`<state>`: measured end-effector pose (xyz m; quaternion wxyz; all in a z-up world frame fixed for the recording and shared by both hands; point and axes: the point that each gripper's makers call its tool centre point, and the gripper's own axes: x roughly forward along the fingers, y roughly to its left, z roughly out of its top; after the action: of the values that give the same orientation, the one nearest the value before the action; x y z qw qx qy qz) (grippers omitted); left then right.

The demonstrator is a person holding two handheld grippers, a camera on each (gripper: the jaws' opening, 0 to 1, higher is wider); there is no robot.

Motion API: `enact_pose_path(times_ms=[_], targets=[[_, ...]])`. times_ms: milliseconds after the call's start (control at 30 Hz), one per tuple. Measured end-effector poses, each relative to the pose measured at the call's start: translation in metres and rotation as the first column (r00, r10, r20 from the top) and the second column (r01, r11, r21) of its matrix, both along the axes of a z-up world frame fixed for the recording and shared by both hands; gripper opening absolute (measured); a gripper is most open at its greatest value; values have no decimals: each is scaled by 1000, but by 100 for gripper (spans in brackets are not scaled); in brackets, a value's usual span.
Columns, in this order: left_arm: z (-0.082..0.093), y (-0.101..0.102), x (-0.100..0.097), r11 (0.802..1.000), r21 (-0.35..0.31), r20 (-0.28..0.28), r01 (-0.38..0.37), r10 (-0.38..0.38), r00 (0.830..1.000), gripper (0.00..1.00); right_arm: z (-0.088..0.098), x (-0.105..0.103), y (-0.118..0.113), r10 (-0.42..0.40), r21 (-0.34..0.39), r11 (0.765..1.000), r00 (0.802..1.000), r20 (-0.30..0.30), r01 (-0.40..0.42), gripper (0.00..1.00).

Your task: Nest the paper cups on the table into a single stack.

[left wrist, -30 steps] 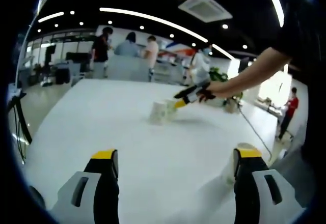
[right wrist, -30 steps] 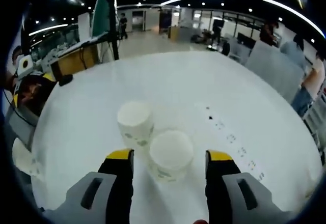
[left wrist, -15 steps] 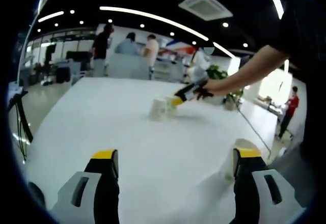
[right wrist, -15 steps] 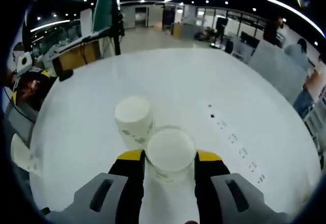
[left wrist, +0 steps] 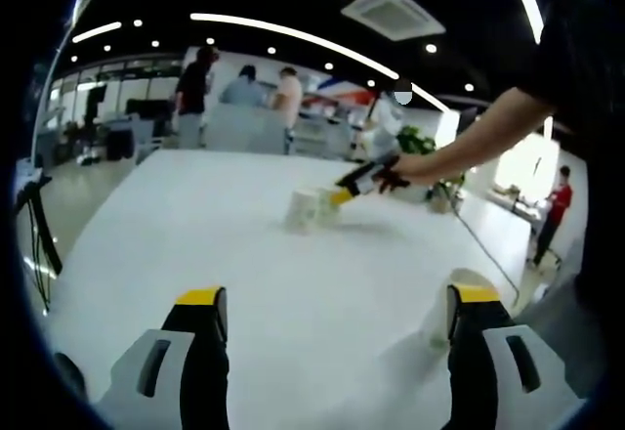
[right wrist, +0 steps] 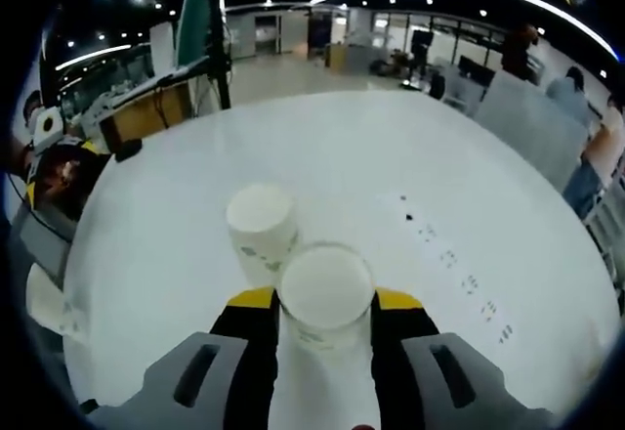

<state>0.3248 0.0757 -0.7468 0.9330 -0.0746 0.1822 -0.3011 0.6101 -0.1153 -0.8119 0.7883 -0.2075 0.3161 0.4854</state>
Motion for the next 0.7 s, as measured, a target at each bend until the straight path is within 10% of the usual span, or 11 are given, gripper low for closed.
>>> enact_pose_path(times_ms=[700], targets=[[11, -1, -1, 1000, -1, 18, 27, -27, 999, 91, 13, -13, -13, -23, 1, 1000, 1000, 6, 23, 33]])
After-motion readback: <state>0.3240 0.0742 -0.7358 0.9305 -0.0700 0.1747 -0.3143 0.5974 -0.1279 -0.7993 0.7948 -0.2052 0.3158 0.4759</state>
